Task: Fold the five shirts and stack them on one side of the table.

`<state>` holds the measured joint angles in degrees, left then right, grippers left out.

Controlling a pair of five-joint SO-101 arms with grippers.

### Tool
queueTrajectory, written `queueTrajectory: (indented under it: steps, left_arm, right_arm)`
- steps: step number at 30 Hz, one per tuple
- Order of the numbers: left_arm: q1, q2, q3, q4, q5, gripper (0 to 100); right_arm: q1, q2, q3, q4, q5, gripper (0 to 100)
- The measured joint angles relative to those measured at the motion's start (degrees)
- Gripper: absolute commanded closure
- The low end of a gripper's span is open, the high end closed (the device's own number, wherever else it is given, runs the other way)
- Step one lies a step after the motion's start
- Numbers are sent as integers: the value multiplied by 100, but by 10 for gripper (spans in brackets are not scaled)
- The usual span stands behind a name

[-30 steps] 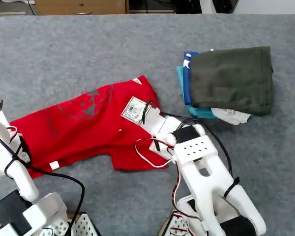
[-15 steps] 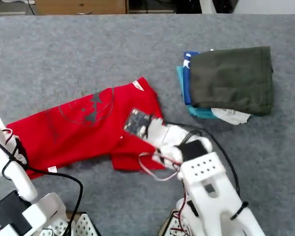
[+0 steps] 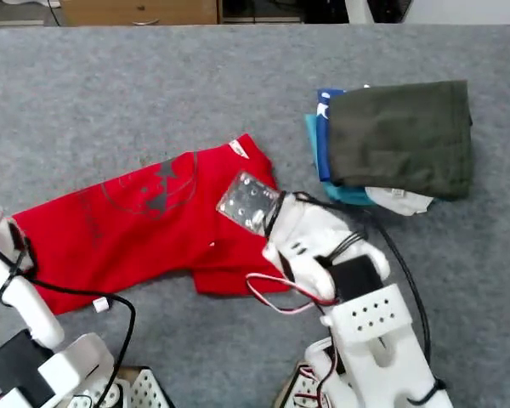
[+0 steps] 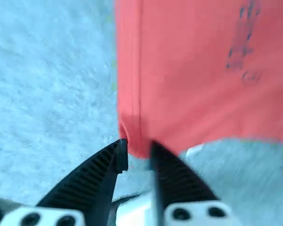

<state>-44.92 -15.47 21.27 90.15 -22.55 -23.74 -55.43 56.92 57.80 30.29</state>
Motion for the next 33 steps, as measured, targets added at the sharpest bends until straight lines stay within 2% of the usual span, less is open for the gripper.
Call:
queueTrajectory:
  steps: [3,7,9,13,17,23,27,30,33]
  left_arm:
    - [484,237,-132,-422,695,981]
    - [1284,993,-334,-774,1187,981]
    - [1459,1459,-492,-941,1424,981]
    - [1477,2435,-923,-1029,1793,981]
    - [1477,3165,-1363,-818,2004,981]
    - [1477,3516,-1837,-457,2013,981]
    - [1389,3516,-2057,-422,2013,981]
    - [1266,3516,-2119,-422,1925,981]
    - [1178,3516,-2119,-422,1758,981]
  right_arm:
    - [-308,703,-202,-448,-440,997]
    - [-695,2075,-668,-1178,-791,998]
    - [-835,2866,-1011,-1363,-932,998]
    - [-976,4343,-1873,-1187,-993,998]
    - [-1143,5178,-2488,-475,-993,998]
    - [-1574,4976,-2198,-97,-993,998]
    - [-2101,4211,-1310,-62,-958,998]
    - [-2523,3437,-396,18,-598,998]
    - [-2585,2567,431,114,-290,998]
